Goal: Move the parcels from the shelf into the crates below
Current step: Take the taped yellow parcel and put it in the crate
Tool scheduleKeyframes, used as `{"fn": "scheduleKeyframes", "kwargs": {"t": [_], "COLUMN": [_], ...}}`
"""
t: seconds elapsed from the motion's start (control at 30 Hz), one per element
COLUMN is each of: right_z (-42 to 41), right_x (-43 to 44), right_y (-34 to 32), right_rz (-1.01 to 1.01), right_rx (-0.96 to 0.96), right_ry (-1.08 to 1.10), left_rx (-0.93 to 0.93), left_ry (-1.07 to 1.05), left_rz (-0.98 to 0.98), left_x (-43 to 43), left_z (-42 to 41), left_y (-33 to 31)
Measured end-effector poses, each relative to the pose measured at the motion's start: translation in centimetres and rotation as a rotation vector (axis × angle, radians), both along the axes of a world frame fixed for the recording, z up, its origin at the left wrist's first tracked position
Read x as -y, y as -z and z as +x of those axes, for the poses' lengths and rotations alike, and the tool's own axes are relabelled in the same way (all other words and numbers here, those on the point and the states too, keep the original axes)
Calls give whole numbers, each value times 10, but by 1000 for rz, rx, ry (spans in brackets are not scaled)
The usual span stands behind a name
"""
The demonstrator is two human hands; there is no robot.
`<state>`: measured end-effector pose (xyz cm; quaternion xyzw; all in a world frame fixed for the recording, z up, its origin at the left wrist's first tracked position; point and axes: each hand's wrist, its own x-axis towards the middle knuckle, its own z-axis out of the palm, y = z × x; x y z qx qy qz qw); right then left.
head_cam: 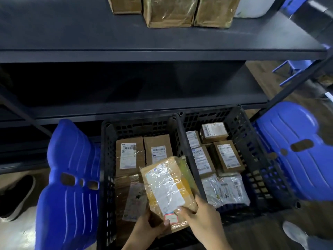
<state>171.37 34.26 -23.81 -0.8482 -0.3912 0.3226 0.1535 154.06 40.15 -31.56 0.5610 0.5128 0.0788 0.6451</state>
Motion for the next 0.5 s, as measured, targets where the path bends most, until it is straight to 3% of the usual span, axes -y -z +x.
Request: {"fn": "scheduleKeyframes", "kwargs": {"t": [0.3, 0.5], "right_z": [-9, 3], "right_x": [10, 11], "right_y": [36, 43], "right_rz": [-156, -132], "right_rx": [-156, -64], "right_ry": [85, 53], "left_rx": [-179, -233], "left_ry": [31, 28], "left_rz": [88, -11], "left_x": [2, 5], "left_z": [-11, 3], "left_y": [15, 23]}}
